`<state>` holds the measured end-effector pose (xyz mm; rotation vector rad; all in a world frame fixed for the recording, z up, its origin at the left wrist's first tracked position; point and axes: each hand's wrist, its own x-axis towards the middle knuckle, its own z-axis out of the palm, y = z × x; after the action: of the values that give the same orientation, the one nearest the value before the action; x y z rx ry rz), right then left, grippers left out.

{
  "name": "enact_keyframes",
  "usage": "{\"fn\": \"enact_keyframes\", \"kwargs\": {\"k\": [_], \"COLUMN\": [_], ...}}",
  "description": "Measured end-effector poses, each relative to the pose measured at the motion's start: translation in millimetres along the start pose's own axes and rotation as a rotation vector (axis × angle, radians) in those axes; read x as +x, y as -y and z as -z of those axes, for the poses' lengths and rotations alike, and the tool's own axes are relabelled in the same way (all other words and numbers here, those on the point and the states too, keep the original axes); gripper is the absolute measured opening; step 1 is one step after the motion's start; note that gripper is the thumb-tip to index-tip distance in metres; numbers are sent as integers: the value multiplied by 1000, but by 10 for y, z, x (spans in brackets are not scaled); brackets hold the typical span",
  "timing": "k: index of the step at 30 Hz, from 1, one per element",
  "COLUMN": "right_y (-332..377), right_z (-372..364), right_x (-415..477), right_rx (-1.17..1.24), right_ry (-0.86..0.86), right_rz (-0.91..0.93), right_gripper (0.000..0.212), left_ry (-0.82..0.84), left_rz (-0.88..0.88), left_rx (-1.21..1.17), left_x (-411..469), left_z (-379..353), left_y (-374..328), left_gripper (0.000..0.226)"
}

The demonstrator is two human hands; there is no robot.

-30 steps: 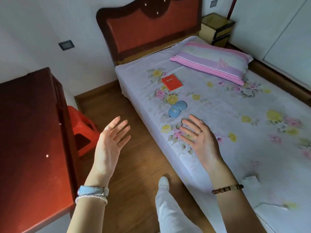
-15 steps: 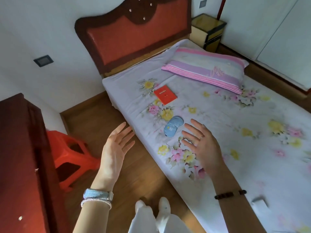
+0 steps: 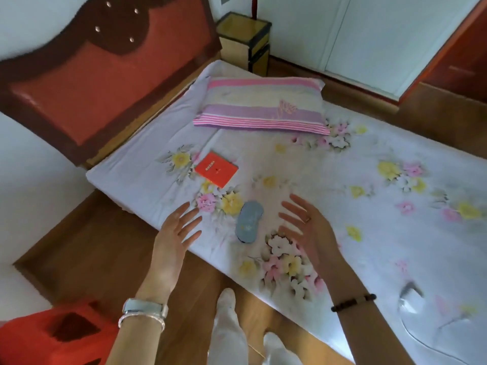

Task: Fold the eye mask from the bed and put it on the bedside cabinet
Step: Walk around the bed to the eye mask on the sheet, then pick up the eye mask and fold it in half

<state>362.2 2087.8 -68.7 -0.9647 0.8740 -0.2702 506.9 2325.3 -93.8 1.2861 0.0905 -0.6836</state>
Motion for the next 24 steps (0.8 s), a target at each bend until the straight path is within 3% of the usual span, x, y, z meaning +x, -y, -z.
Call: {"fn": "enact_keyframes", "kwargs": {"k": [9, 16, 24], "right_y": [-289, -741, -1573], "right_z": [-233, -133, 136], "right_x": [845, 1716, 2748], "right_rx": [-108, -245, -310], "right_ry": [-151, -199, -231], "right_rz": [-9, -113, -249], "right_gripper": [30, 32, 33], "left_ry": [109, 11, -10], "left_rz": [177, 303, 292], "left_rx": [122, 194, 383], "left_x": [1192, 1952, 2846], "left_z": [105, 112, 141], "left_y": [227, 1014, 2093], "left_gripper": [30, 20, 19]}}
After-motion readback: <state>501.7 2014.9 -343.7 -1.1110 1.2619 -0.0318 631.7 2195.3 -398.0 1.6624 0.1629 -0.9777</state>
